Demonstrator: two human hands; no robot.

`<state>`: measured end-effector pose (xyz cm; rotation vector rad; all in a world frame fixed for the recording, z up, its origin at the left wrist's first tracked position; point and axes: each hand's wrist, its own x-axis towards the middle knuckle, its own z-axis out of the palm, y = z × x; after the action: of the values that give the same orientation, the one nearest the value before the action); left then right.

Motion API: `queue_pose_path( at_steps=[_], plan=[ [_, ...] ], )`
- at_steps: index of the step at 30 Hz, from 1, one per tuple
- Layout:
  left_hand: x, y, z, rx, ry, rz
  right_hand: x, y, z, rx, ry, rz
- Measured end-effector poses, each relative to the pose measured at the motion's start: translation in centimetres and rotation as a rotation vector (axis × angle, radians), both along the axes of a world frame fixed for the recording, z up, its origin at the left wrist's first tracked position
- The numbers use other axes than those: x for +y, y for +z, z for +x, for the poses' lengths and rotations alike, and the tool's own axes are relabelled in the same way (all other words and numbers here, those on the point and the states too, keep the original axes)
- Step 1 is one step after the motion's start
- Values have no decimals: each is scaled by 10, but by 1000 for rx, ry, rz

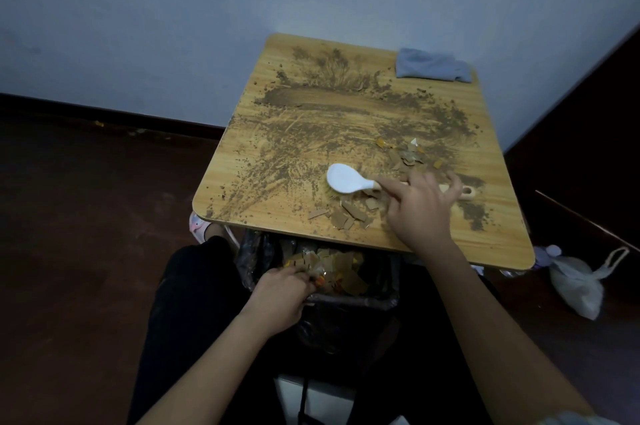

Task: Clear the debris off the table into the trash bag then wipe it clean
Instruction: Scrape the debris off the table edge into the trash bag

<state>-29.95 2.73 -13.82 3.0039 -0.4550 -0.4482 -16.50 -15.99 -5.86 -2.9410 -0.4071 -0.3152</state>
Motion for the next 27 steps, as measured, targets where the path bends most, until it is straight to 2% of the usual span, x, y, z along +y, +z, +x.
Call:
queue_pose_path(
  at_steps=[8, 13, 22, 27],
  plan=[
    [1, -2, -1, 12, 26, -1, -16, -2, -10, -16, -106, -68],
    [0, 1, -1, 13, 11, -5, -18, -11, -25, -7, -70, -65],
    [0, 3, -2, 5, 9, 2, -19, -14, -53, -118, 15, -20],
    [0, 2, -4, 27, 9, 17, -22, -15, -65, -174, 63, -60]
  ],
)
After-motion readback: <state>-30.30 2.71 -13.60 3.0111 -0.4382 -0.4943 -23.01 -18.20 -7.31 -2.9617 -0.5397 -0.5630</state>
